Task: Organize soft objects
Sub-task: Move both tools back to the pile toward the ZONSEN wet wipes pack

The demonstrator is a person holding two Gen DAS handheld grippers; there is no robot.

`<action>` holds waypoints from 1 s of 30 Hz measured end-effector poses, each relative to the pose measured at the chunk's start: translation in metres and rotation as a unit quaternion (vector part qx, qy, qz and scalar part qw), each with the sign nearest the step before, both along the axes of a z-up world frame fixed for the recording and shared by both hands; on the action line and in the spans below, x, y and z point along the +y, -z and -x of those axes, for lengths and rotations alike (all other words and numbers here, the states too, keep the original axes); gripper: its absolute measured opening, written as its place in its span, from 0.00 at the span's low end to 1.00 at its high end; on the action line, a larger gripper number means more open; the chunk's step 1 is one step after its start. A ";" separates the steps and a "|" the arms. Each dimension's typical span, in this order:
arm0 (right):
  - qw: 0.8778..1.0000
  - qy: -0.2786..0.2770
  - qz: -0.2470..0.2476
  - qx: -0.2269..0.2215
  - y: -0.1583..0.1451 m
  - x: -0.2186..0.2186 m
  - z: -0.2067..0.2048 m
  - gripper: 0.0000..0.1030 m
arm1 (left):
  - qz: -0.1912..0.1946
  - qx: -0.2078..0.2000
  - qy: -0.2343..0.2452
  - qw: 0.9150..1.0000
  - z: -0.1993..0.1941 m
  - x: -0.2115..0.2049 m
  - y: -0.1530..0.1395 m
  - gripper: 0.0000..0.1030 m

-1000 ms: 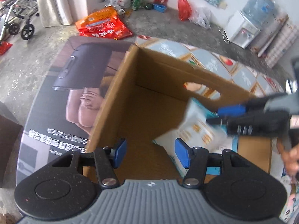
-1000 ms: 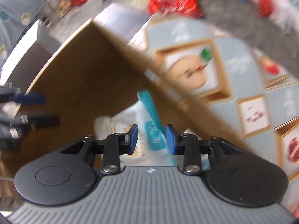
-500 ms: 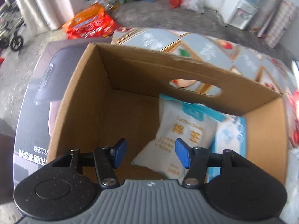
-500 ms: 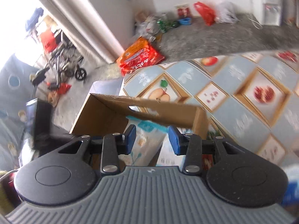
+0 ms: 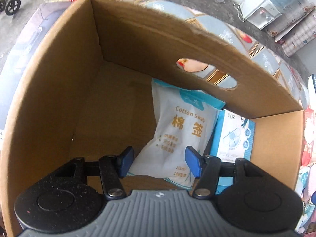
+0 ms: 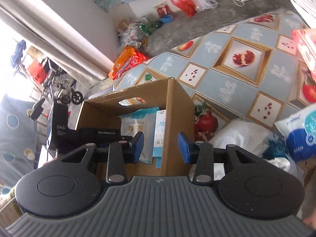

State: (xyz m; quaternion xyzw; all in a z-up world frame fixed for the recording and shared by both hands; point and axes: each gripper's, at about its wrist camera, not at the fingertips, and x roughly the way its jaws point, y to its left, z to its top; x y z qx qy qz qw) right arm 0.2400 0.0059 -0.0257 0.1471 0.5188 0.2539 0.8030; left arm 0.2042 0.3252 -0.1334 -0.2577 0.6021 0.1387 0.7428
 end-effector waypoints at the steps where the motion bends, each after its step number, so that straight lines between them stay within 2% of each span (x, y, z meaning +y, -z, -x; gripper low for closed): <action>1: 1.000 0.005 -0.004 0.000 0.000 -0.002 0.001 0.37 | -0.006 -0.003 0.000 1.000 0.002 -0.001 -0.004 0.61; 3: 1.000 0.016 -0.015 -0.003 -0.001 -0.011 0.006 0.37 | -0.019 -0.013 0.000 1.000 0.007 -0.005 -0.014 0.65; 8: 0.997 0.046 -0.063 -0.004 0.003 -0.034 0.018 0.40 | -0.044 -0.044 0.007 0.998 0.020 -0.021 -0.048 0.66; 14: 0.995 0.066 -0.077 -0.009 0.001 -0.076 0.041 0.48 | -0.077 -0.081 0.033 0.993 0.026 -0.059 -0.093 0.67; 17: 0.995 0.074 -0.073 -0.010 -0.001 -0.111 0.051 0.52 | -0.085 -0.100 0.045 0.990 0.022 -0.089 -0.113 0.68; 23: 0.993 0.102 -0.051 -0.001 -0.007 -0.193 0.066 0.52 | -0.083 -0.126 0.080 0.985 0.007 -0.164 -0.140 0.70; 28: 0.994 0.110 -0.026 -0.003 -0.009 -0.252 0.066 0.52 | -0.067 -0.131 0.124 0.981 -0.011 -0.233 -0.141 0.71; 30: 0.994 0.110 -0.021 -0.001 -0.004 -0.269 0.063 0.52 | -0.070 -0.128 0.155 0.977 -0.020 -0.263 -0.135 0.71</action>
